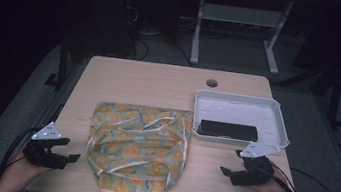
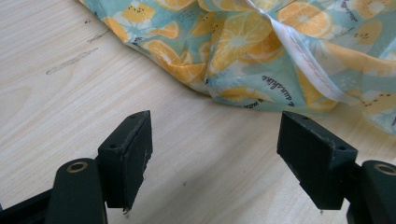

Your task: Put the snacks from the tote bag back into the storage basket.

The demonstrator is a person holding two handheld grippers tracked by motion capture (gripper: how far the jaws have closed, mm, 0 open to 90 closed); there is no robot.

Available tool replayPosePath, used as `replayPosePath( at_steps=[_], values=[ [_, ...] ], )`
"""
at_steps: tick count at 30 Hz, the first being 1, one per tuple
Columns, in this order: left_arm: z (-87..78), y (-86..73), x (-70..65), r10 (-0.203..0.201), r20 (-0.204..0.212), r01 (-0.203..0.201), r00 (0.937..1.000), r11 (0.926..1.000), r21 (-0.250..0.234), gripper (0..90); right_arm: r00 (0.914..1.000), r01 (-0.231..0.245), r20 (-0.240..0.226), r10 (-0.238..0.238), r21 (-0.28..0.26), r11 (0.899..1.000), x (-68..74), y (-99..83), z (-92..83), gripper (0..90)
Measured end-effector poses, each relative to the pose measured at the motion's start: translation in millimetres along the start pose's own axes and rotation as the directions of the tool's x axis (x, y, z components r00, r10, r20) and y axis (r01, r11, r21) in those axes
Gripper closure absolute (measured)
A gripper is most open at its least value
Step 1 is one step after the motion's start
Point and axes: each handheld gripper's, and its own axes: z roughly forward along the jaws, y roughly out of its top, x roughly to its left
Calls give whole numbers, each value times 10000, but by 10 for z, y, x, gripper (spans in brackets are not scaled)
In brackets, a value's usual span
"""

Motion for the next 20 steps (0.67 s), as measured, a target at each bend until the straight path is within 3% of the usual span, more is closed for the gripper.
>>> replayPosePath(
  at_steps=[8, 12, 20],
  values=[
    [33, -17, 8, -1, -29, 2, 10000, 9999, 146, 262, 10000, 84, 20, -84, 240, 9997, 130, -133, 32, 156],
    [50, -23, 12, 35, -46, -34, 10000, 9997, 255, 262, 9993, 375, -7, -375, 355, 9987, 132, -118, 88, 156],
    [69, -23, 6, 41, -47, -40, 10000, 9996, 292, 262, 9988, 480, -56, -478, 488, 9977, 140, -128, 114, 146]
  ],
)
